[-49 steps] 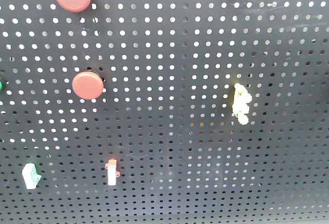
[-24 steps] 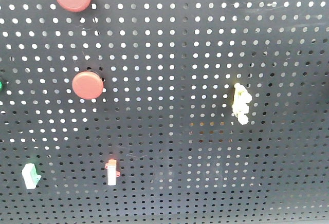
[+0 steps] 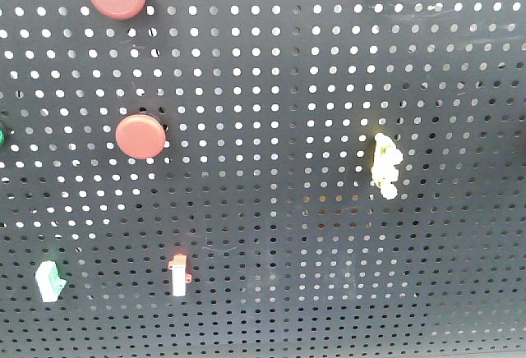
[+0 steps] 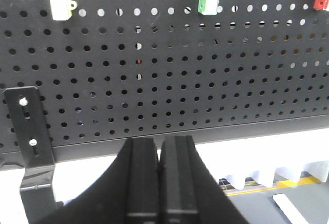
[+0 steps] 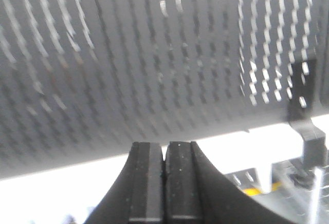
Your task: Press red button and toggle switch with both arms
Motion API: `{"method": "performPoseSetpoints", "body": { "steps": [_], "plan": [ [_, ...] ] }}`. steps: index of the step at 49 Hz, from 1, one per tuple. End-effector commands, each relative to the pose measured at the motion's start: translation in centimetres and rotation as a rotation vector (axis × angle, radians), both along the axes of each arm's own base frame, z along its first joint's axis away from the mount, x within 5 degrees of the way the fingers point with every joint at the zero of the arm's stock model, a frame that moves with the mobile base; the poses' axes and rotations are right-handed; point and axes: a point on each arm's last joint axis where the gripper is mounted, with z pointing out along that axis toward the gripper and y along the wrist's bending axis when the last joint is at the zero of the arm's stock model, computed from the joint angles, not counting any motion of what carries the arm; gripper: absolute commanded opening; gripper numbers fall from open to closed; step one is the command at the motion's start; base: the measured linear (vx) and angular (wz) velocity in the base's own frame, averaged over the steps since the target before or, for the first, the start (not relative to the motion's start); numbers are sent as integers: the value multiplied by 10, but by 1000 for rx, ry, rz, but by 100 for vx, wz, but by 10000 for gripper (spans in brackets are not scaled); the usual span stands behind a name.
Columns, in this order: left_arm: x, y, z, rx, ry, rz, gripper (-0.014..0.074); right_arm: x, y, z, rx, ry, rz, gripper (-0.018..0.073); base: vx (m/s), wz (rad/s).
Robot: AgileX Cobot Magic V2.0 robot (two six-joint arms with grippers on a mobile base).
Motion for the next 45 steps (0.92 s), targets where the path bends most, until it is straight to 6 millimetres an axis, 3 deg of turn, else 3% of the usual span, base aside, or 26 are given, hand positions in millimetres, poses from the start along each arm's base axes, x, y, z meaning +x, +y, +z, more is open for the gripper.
{"method": "performPoseSetpoints", "body": {
  "steps": [1,45],
  "plan": [
    [0,1,-2,-16,-65,9,2,-1,0,6,-78,-103,5,-3,0,0],
    [0,1,-2,-16,-64,9,2,-1,4,6,-93,-109,65,-3,0,0]
  ]
}}
